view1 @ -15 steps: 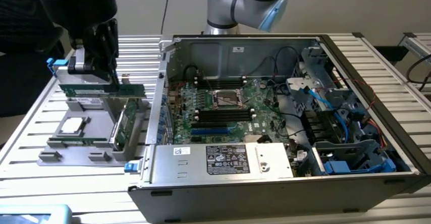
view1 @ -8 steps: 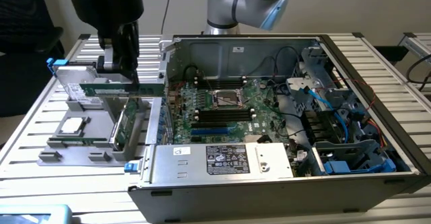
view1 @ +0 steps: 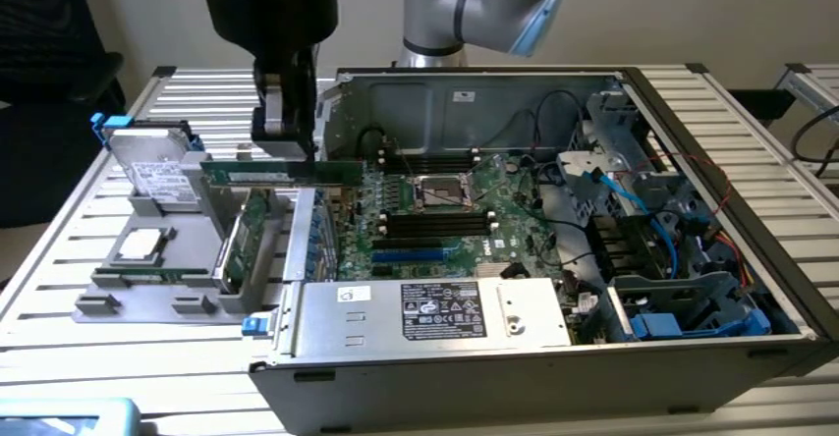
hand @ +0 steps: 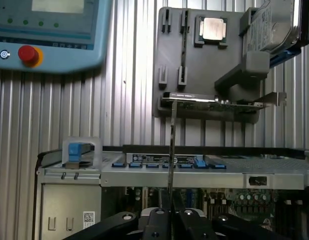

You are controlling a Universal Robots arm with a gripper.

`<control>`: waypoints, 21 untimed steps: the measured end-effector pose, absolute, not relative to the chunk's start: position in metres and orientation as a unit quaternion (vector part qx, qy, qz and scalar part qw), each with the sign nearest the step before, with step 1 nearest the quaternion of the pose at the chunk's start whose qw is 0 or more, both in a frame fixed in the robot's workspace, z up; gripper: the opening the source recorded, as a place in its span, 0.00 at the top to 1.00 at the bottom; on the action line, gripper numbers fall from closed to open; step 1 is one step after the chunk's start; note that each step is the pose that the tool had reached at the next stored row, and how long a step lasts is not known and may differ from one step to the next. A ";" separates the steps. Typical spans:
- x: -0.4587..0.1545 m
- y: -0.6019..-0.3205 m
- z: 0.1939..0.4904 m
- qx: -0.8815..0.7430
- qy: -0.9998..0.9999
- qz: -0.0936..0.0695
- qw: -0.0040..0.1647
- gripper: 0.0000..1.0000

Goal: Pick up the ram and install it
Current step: 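Pick up the ram and move it above insertion slot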

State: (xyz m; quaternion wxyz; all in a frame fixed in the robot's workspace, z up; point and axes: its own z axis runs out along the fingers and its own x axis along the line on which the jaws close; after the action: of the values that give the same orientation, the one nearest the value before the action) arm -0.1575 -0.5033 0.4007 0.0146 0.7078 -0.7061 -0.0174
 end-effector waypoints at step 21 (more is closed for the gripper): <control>-0.065 -0.474 0.387 0.708 -0.706 -0.017 0.015 0.87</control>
State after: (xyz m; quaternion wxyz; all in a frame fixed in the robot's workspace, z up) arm -0.0653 -0.4739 0.3874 0.0146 0.7080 -0.7058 -0.0174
